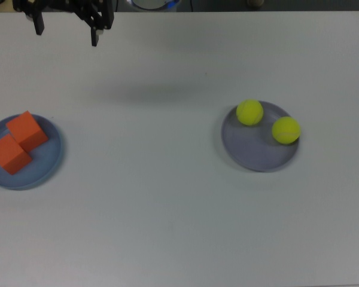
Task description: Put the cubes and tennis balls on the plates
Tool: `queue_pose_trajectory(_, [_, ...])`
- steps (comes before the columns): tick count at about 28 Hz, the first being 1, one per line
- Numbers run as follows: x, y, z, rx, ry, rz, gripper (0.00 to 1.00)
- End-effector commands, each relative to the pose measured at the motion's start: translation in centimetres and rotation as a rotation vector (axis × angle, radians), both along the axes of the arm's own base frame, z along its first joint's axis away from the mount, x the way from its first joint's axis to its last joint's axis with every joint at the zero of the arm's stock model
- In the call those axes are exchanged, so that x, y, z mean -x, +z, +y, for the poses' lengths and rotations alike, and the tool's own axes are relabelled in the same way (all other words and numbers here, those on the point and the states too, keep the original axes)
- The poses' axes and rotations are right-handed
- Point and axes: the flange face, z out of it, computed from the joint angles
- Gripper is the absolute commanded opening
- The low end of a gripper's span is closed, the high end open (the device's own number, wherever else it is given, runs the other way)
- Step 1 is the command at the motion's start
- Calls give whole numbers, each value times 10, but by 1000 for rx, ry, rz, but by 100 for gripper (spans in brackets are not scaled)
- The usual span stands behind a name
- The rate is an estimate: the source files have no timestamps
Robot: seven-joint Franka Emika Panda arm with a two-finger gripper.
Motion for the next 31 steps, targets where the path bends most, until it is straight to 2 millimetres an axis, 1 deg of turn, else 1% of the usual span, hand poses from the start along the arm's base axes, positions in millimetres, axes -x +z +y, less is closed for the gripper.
queue_pose_trajectory(1, [14, 4, -1, -23, 9, 19, 100])
queue_pose_trajectory(4, [14, 5, -4, -22, 4, 17, 100])
queue_pose_trajectory(7, [13, 4, -12, -22, -5, 17, 100])
queue_pose_trajectory(18, [12, 0, -16, -24, -8, 27, 100])
queue_pose_trajectory(23, [16, 2, -26, -56, -25, 36, 100])
queue_pose_trajectory(31, [17, 1, -34, -57, -33, 40, 100])
